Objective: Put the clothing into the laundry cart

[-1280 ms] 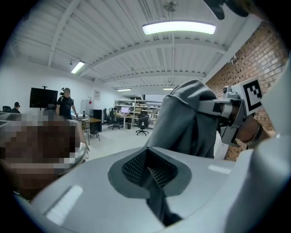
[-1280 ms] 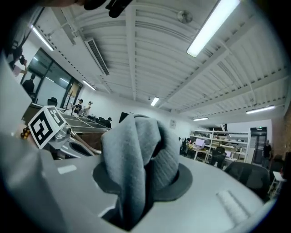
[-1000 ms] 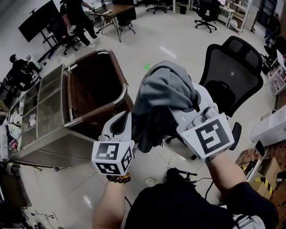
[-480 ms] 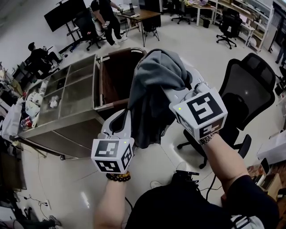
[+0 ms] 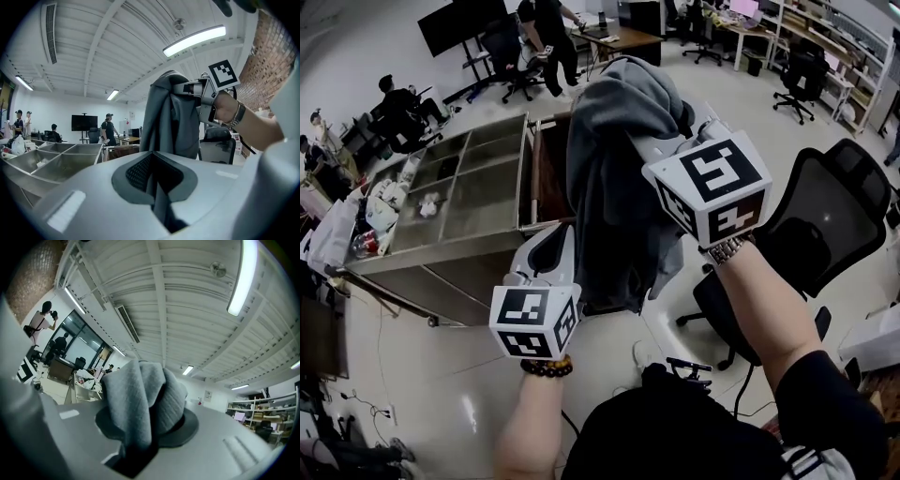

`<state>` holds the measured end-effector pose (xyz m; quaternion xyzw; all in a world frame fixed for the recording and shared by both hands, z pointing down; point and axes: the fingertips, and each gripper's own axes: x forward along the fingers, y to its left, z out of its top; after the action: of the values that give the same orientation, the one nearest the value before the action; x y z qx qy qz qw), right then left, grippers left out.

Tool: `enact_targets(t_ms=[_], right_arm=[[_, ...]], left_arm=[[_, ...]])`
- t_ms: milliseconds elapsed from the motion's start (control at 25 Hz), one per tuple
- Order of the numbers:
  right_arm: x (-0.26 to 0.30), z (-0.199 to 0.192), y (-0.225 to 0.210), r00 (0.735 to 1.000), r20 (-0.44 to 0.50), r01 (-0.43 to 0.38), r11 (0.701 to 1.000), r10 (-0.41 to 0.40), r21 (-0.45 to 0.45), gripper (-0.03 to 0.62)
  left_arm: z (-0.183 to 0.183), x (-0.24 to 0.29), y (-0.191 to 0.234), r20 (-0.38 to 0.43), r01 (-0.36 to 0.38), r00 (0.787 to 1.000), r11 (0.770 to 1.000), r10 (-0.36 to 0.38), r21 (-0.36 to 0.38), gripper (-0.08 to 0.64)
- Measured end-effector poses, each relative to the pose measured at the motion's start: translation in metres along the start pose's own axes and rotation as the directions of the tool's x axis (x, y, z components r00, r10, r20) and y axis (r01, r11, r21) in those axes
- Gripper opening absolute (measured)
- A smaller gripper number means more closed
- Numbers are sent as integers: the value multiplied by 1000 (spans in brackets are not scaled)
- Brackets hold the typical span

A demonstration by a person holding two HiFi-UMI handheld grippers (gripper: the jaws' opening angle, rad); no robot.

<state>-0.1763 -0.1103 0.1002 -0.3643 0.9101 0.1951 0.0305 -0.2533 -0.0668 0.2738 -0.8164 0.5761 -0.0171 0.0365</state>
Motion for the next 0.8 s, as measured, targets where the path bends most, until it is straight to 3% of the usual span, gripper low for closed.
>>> enact_targets(t_ms=[360,800], right_arm=[[65,-33,-27,997,-19,-70,997,71,21,126],[162,-190,-25,962,-207,-157,982,176,109,137]], left_arm=[[9,45,23,0,-65,998,998,65,17,3],[-42,108,78,-36,-102,994,995,102,-4,3]])
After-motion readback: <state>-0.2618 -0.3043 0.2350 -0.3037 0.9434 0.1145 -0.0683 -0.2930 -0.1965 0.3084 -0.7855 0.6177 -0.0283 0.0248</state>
